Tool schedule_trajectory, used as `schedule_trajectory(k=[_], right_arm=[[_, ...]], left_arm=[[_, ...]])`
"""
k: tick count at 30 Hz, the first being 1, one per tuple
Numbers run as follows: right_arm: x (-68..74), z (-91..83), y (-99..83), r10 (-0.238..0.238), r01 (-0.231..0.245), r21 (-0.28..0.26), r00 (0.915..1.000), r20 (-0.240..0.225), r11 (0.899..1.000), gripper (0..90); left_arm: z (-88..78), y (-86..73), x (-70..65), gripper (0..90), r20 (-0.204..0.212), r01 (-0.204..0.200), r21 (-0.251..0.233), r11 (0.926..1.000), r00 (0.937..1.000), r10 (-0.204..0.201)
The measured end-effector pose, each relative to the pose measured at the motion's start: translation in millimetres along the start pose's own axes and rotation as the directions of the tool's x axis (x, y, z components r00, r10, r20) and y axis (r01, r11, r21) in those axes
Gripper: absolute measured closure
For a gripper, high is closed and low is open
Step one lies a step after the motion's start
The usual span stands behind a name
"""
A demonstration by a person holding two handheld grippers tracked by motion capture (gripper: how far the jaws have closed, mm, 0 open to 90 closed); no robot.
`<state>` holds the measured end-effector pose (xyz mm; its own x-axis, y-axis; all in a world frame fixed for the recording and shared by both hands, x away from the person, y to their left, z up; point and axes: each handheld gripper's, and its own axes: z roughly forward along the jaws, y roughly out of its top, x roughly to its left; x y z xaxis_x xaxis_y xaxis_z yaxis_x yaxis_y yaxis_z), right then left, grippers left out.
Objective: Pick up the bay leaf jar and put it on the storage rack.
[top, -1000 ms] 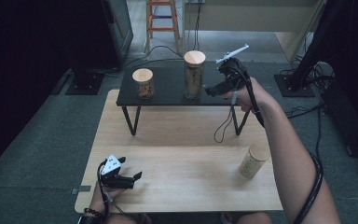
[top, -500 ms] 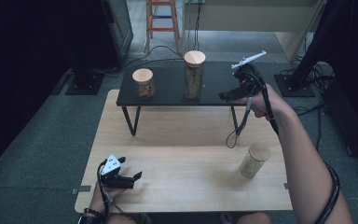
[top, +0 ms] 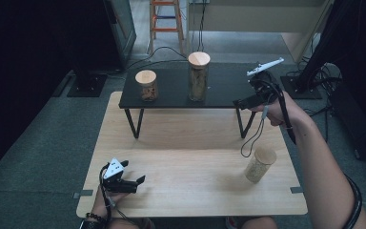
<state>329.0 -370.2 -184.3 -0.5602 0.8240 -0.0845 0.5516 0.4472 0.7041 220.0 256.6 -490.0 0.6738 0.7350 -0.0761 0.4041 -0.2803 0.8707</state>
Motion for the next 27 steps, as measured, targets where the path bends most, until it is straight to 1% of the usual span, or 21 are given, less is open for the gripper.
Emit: schedule_trajectory(k=[11,21,24,27], right_arm=[[-4.0,-8.1,-19.3,-0.002,0.002,0.007,0.9999,0.014,1.000,2.0],[-7.9,-13.0,-37.4,0.006,-0.007,0.016,0.9997,0.023,1.000,1.9],[-9.7,-14.2,-42.1,0.017,-0.017,0.017,0.9995,0.026,1.000,1.9],[-10.3,-16.3,-46.3,0.014,-0.015,0.018,0.9995,0.029,1.000,2.0]], left_arm=[[0.1,0.3,-0.2,0.7,-0.001,-0.002,0.001,1.0000,1.0000,0.002],[0.3,0.3,-0.7,0.7,-0.002,-0.001,0.002,1.0000,1.0000,0.001],[0.4,0.6,-0.9,0.7,-0.003,-0.001,0.004,1.0000,1.0000,0.001],[0.5,0.6,-1.1,0.7,-0.004,-0.001,0.004,1.0000,1.0000,0.002]])
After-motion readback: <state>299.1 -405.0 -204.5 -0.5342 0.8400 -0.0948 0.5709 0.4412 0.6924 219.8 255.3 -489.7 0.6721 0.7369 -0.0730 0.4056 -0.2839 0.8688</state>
